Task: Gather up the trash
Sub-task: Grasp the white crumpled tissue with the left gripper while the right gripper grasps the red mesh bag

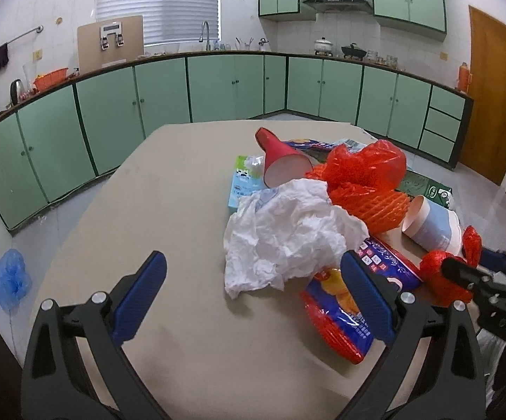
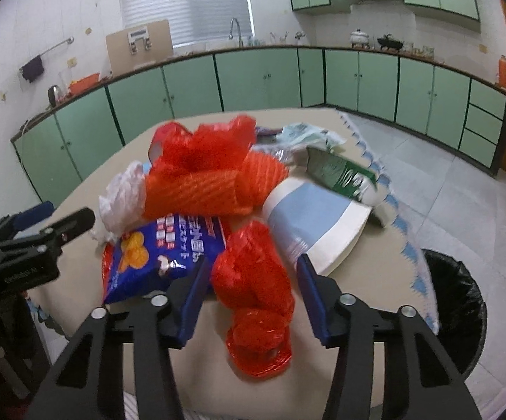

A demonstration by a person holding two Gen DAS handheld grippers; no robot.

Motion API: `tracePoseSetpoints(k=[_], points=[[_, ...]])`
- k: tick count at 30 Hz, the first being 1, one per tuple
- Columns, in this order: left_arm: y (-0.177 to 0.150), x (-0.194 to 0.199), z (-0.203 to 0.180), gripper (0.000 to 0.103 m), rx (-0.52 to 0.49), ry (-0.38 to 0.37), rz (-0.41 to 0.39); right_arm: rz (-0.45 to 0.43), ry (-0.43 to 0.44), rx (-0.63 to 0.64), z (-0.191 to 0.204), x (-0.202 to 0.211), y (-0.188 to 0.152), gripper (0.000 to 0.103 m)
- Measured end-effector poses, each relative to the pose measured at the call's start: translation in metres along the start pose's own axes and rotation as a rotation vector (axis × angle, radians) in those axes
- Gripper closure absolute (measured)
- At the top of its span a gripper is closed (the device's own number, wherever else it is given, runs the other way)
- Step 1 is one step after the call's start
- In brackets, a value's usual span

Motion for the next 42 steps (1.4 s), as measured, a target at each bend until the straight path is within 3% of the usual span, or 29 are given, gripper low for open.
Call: tracePoseSetpoints(k=[11, 18, 24, 34, 42], points=[[0.002, -0.01, -0.009, 0.007, -0.018, -0.031, 0.01, -0.002, 0.084, 0.025, 0.007, 0.005, 0.0, 0.067], [0.014, -0.009, -0.018, 0.007, -0.026, -0.06, -0.015, -0.062, 0.091, -0.001, 0.001, 0.031, 0.015, 0.067], [0.021, -0.022, -0.03, 0.009, -0.056, -0.036, -0.015, -0.07, 0.075, -0.027, -0.008, 0.034, 0.022, 0.067], [0.014, -0.037, -0.014, 0.089, 0.0, -0.075, 0.034, -0.07, 0.076, -0.023, -0.007, 0.029, 0.022, 0.067], [0.026, -0.017, 0.005, 0.099, 0.039, -0.031, -0.017, -0.106, 0.075, -0.021, -0.007, 0.042, 0.026, 0.067]])
Point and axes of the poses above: each gripper's, at about its wrist camera, not at the fingertips, and x roughly against the way its jaws point, z to its left, y to its top, the point moved 7 cm from there along -x, roughly the way its jaws point, and after that the axes turned 14 degrees about z, right-handed, at the moved point
